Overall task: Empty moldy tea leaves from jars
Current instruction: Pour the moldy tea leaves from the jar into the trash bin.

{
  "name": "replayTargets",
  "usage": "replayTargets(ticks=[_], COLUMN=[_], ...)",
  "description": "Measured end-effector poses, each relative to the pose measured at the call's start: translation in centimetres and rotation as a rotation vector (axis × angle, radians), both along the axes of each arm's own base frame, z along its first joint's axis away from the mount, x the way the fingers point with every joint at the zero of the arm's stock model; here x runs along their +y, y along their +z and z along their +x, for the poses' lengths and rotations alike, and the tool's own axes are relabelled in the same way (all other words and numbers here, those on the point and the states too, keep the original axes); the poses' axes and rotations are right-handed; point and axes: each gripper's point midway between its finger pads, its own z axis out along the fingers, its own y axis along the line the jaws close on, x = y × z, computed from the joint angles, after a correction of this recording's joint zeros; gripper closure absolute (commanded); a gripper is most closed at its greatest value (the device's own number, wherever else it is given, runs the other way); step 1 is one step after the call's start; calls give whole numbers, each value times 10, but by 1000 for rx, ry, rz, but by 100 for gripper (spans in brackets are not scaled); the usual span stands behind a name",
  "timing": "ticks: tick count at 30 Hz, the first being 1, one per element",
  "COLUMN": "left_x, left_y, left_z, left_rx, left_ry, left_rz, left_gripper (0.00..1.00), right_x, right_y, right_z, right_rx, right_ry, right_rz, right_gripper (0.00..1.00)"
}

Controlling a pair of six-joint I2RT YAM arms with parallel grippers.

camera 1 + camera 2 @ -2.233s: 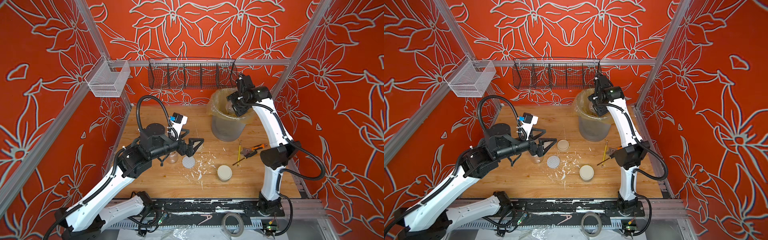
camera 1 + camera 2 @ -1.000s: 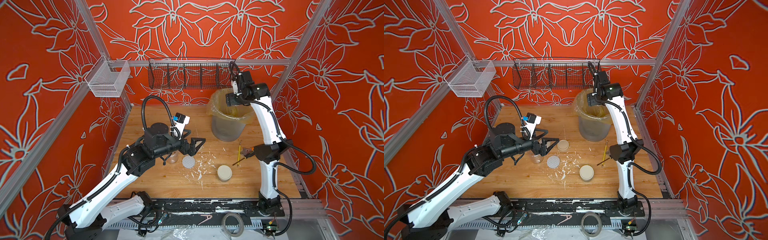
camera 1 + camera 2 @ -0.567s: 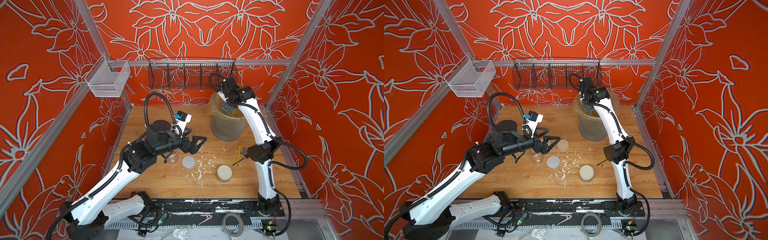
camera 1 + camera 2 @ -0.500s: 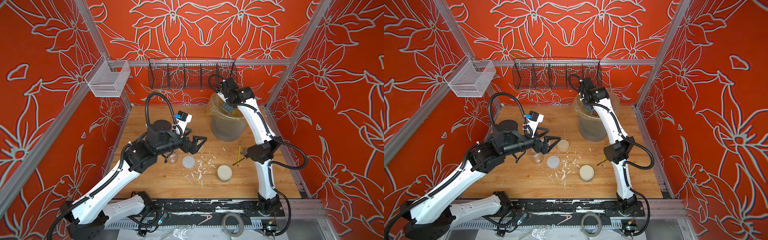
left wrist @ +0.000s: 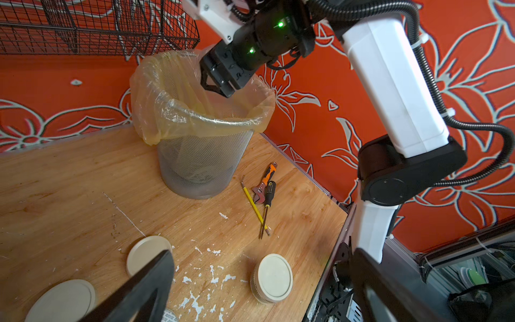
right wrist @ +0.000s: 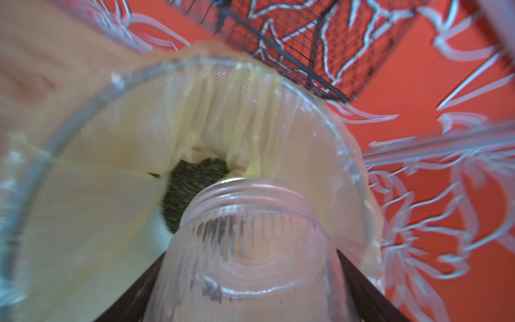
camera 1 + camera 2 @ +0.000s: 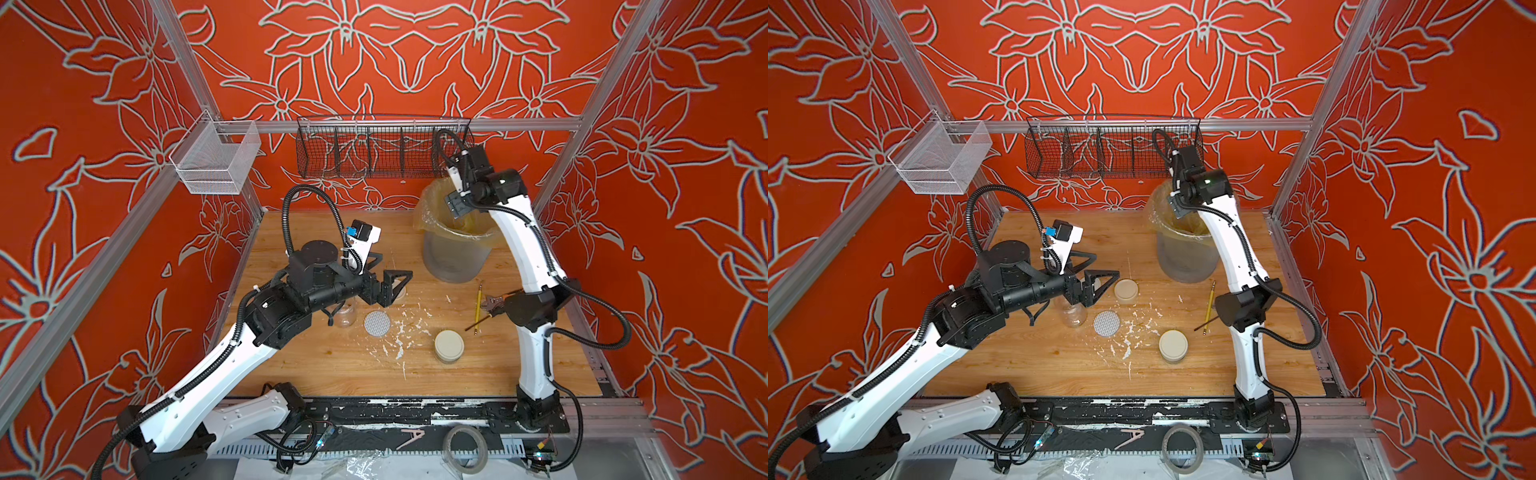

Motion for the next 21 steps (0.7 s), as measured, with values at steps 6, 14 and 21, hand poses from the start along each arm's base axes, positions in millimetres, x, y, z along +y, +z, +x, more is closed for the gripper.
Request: replayTargets(ticks=[6, 14, 21], left_x=[0, -1, 0], left_y=[2, 0, 0], left_z=[1, 1, 2], left_rx=[-3, 5, 11], left_ry=[2, 5, 14], left_rz=[-9, -15, -23], left_gripper=[3, 3, 3], right_x=[-17, 31, 37], right_y=[13, -48, -76], right_z=[-6, 14, 21], right_rx=[34, 246, 288], right_ry=[-86, -250, -503], right_rz=[373, 743, 979], right_gripper=[100, 100, 100])
